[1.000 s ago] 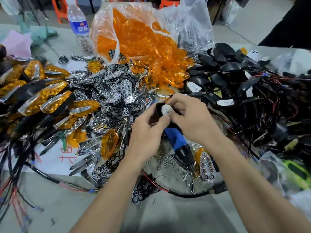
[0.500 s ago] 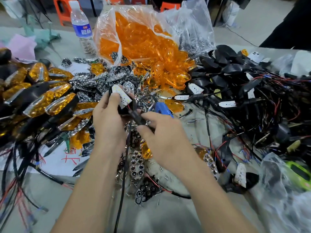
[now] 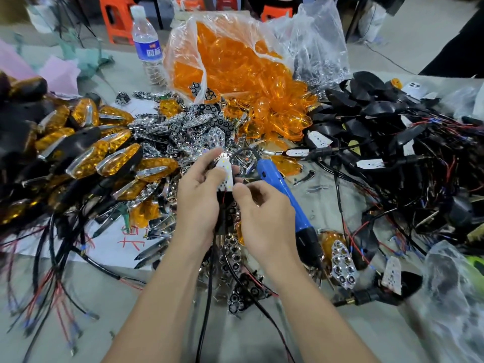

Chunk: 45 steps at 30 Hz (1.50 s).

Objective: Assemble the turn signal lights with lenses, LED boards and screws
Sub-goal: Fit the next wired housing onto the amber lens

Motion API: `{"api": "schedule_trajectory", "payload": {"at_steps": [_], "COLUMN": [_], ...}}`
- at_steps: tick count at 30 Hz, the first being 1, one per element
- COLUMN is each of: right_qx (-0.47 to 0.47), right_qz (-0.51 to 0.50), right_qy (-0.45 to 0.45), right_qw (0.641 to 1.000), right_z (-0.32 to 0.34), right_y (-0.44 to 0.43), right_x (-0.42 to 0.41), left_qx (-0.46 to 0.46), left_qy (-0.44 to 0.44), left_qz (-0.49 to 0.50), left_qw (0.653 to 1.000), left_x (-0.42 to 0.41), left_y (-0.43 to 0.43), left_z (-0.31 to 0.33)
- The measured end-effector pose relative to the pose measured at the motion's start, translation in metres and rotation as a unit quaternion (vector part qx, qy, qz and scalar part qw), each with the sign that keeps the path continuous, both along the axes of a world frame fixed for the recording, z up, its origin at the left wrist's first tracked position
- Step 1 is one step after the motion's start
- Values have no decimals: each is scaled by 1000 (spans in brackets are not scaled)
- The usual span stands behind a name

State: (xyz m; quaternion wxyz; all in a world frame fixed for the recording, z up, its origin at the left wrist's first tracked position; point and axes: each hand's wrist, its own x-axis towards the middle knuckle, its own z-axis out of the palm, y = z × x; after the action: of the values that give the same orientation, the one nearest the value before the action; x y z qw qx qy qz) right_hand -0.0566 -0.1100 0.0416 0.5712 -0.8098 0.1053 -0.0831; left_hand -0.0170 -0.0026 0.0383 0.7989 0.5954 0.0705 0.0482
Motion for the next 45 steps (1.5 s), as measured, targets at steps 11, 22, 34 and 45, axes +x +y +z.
{"api": "schedule_trajectory", "payload": {"at_steps": [11,22,34,45], "right_qx": [198,38,-379,-134], "right_qz": [-30,17,140,0], "right_qy": [36,-29,-73,-230], "right_qw": [979,999,912,964], "right_z": [-3,-4,-10,-3], "right_y": [12,14,66,44], "right_x": [28,83,131,19], "left_qx": [61,48,81,80], "left_qy": [-10,90,139,99], "left_qz": [-15,89,118,84], "left_qw": [998,991,980,988], "left_x": [-7,10,14,6], "left_y": [-2,33,56,45], "left_z": [-10,-18,-27,-17]}}
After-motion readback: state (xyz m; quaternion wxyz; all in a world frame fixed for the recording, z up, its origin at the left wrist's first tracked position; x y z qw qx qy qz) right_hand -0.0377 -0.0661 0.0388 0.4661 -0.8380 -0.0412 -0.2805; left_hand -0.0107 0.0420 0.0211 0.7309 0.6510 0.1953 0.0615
